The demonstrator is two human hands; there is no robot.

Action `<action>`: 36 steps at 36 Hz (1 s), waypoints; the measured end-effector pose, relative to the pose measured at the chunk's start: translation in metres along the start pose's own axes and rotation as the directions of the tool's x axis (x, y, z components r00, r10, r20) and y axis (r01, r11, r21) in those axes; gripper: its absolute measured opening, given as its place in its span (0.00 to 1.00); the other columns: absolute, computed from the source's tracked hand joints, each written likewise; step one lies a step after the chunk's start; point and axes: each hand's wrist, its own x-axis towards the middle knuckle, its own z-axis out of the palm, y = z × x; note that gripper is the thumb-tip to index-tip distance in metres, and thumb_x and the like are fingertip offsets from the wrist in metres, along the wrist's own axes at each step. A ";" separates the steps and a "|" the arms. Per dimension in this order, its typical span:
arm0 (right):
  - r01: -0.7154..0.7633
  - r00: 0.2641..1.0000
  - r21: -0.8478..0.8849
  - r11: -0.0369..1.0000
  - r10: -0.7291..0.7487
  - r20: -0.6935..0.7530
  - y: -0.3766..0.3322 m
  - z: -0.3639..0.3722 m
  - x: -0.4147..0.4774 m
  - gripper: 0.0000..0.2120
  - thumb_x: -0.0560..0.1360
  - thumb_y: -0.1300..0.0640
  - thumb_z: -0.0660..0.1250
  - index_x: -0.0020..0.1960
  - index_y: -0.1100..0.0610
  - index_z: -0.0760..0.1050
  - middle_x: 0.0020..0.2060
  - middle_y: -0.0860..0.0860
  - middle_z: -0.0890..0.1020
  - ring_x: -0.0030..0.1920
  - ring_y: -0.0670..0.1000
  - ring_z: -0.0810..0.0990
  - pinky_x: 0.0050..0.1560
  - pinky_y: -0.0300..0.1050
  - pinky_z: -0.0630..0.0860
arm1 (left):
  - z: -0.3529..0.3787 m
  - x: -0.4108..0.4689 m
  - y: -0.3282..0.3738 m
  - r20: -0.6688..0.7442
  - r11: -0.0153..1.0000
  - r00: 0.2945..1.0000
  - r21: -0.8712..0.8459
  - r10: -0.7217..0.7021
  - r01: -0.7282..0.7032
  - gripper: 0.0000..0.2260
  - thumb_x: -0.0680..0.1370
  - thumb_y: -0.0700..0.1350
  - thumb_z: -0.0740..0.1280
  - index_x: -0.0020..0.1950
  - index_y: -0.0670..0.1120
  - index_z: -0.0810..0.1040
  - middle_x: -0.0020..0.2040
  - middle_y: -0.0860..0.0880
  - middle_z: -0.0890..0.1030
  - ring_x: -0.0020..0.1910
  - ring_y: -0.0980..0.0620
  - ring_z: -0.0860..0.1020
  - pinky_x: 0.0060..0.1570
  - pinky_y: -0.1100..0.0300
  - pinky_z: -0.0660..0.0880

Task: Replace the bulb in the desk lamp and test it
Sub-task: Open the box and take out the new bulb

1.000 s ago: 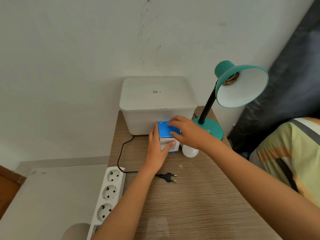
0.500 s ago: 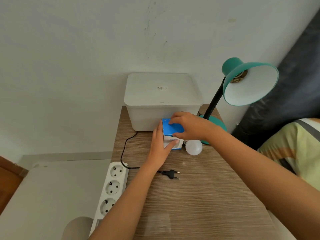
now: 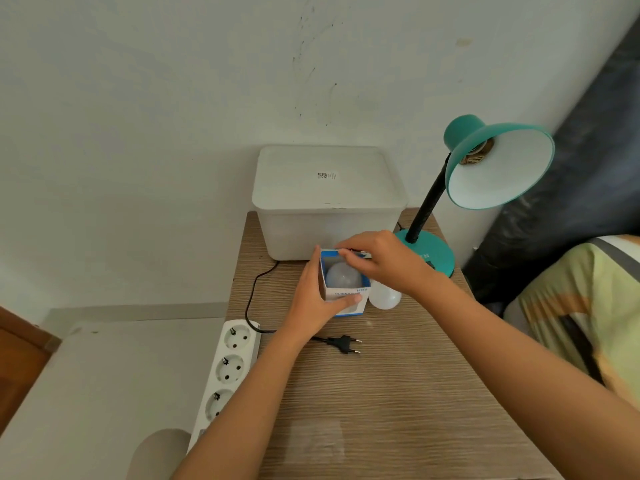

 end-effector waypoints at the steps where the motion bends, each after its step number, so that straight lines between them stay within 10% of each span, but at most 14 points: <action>1: -0.049 0.998 0.077 0.996 0.051 -0.031 -0.001 -0.001 0.001 0.12 0.78 0.55 0.62 0.52 0.61 0.81 0.45 0.55 0.85 0.44 0.51 0.81 0.48 0.45 0.78 | -0.002 -0.002 0.002 0.004 1.000 1.000 -0.006 0.012 -0.012 0.41 0.64 0.54 0.79 0.71 0.50 0.63 0.64 0.53 0.74 0.64 0.54 0.72 0.60 0.55 0.75; 10: -0.408 0.846 0.514 0.755 0.524 -0.098 0.000 0.002 0.019 0.09 0.74 0.54 0.68 0.50 0.58 0.81 0.34 0.45 0.79 0.36 0.42 0.75 0.34 0.27 0.71 | -0.012 -0.021 0.003 0.078 1.000 0.997 -0.006 0.002 -0.002 0.48 0.64 0.56 0.78 0.76 0.60 0.51 0.71 0.56 0.66 0.69 0.58 0.67 0.66 0.49 0.70; 15: -0.447 0.798 0.544 0.710 0.591 -0.116 0.004 0.004 0.017 0.10 0.72 0.54 0.70 0.50 0.58 0.81 0.41 0.52 0.83 0.43 0.48 0.80 0.45 0.39 0.77 | -0.014 -0.025 0.003 0.110 0.999 0.994 0.041 -0.026 0.022 0.50 0.65 0.55 0.77 0.75 0.63 0.44 0.71 0.58 0.62 0.68 0.62 0.64 0.65 0.57 0.67; 24: -0.400 0.814 0.363 0.842 0.508 -0.282 -0.001 -0.009 -0.015 0.10 0.71 0.57 0.71 0.51 0.60 0.80 0.39 0.50 0.82 0.38 0.41 0.78 0.40 0.20 0.72 | -0.014 -0.026 0.004 0.110 0.998 0.992 0.026 -0.060 0.057 0.52 0.65 0.55 0.77 0.76 0.60 0.44 0.71 0.60 0.61 0.69 0.61 0.63 0.68 0.53 0.67; 30: -0.318 0.948 0.218 0.923 0.312 0.065 -0.020 0.003 -0.020 0.12 0.72 0.57 0.69 0.54 0.59 0.79 0.45 0.53 0.84 0.45 0.46 0.81 0.49 0.30 0.77 | -0.012 -0.025 0.007 0.107 0.996 0.991 0.039 -0.082 0.078 0.52 0.64 0.58 0.77 0.76 0.61 0.44 0.73 0.56 0.62 0.70 0.58 0.65 0.66 0.49 0.70; 36: -0.277 0.842 -0.057 0.959 0.271 0.467 -0.031 0.011 0.001 0.18 0.73 0.53 0.65 0.62 0.52 0.74 0.50 0.52 0.80 0.50 0.52 0.77 0.51 0.48 0.77 | -0.012 -0.023 0.008 0.118 0.994 0.987 0.045 -0.109 0.104 0.53 0.66 0.51 0.78 0.75 0.60 0.42 0.75 0.55 0.57 0.72 0.55 0.61 0.68 0.52 0.67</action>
